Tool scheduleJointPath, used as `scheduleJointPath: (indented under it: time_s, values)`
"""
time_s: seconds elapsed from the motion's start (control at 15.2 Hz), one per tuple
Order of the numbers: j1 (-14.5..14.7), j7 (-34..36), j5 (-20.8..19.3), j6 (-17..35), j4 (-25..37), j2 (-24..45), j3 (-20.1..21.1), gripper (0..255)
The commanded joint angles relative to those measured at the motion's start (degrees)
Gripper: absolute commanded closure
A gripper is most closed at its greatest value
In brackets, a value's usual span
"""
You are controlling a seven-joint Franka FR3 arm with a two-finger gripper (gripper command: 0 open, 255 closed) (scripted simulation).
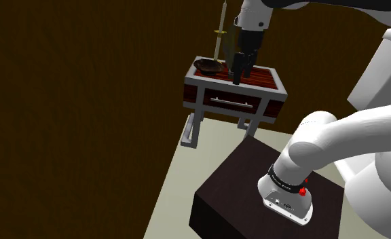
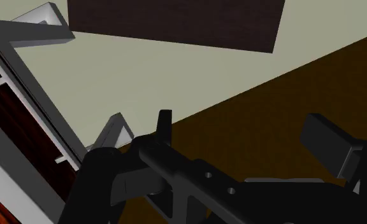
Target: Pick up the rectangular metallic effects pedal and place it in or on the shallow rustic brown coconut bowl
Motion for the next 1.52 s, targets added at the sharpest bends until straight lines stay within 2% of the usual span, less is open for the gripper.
scheduleJointPath:
  time_s: [0.0, 0.73, 1.45]
  values:
    - [0.0, 0.0, 0.0, 0.0, 0.0, 0.0, 0.0, 0]
    - [-6.9, 3.4, -7.0, 17.6, 1.3, 14.0, -3.0, 0]
    - [-13.1, 8.3, -12.8, 31.1, 9.0, 29.7, -6.9, 0]
